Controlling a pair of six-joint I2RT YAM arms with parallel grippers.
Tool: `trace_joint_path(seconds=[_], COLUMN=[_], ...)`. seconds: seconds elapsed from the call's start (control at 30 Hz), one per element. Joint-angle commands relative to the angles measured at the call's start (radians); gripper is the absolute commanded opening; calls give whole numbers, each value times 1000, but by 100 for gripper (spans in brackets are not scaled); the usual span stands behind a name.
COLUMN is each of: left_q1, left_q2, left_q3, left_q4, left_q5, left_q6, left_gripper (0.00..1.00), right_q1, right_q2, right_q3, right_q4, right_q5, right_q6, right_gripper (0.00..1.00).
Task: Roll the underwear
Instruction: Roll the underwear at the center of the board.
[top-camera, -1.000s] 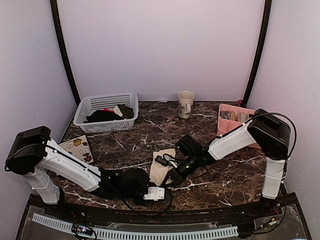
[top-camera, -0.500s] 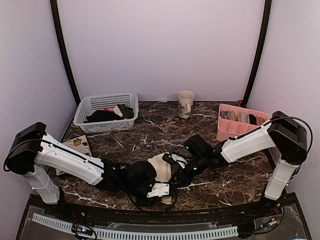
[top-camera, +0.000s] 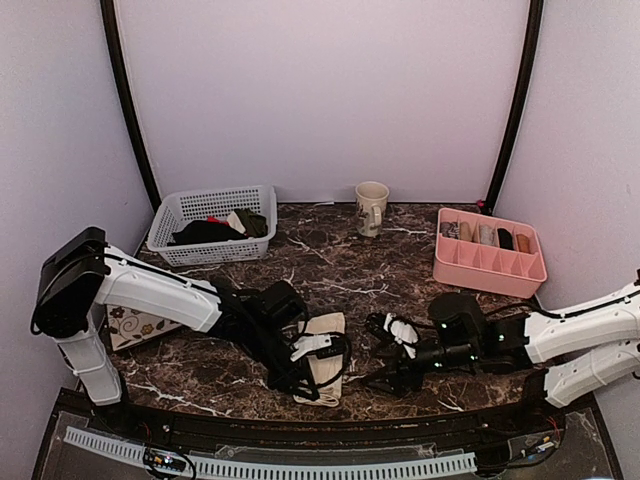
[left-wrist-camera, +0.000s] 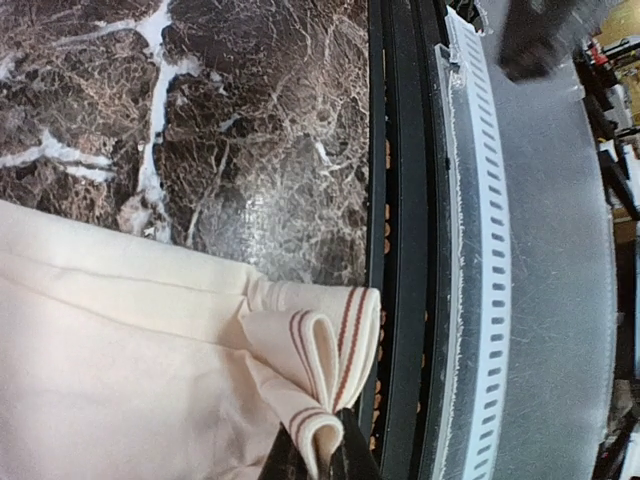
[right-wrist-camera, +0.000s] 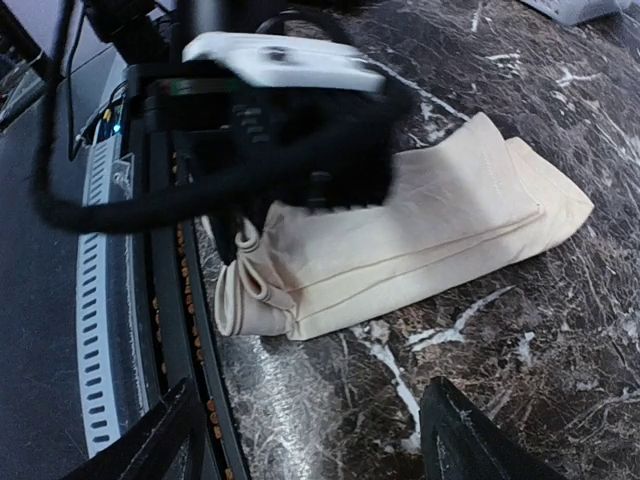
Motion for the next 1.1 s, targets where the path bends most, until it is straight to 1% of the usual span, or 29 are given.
trace_joint_path(seconds=[0.0, 0.13, 0.33, 0.43, 0.53, 0.67, 0.83, 1.07], left_q1=[40, 73, 116, 127, 134, 147, 160, 164], left_q2=[70, 140, 232, 274, 303, 323, 337, 342], left_q3=[54, 102, 171, 207, 237, 261, 272, 264], left_q4=[-71, -109, -159, -205, -244, -266, -289, -298], left_q5=[203, 282, 373, 394, 401, 409, 408, 410], left_q6=[-56, -60, -48, -17, 11, 30, 57, 75], left_gripper=[0, 0, 0, 0, 0, 0, 0, 0], right_q1=[96, 192, 257, 265, 268, 267, 267, 266], right_q2=[-53, -2, 175, 244, 297, 359, 439, 496], right_q3=[-42, -17, 47, 72, 103, 124, 154, 191], right_q4=[75, 89, 176, 239, 258, 285, 298, 274], right_q5=[127, 190, 234, 259, 280, 266, 245, 294], right_q6=[-57, -139, -250, -288, -318, -339, -349, -356], right_gripper=[70, 67, 65, 66, 68, 70, 70, 68])
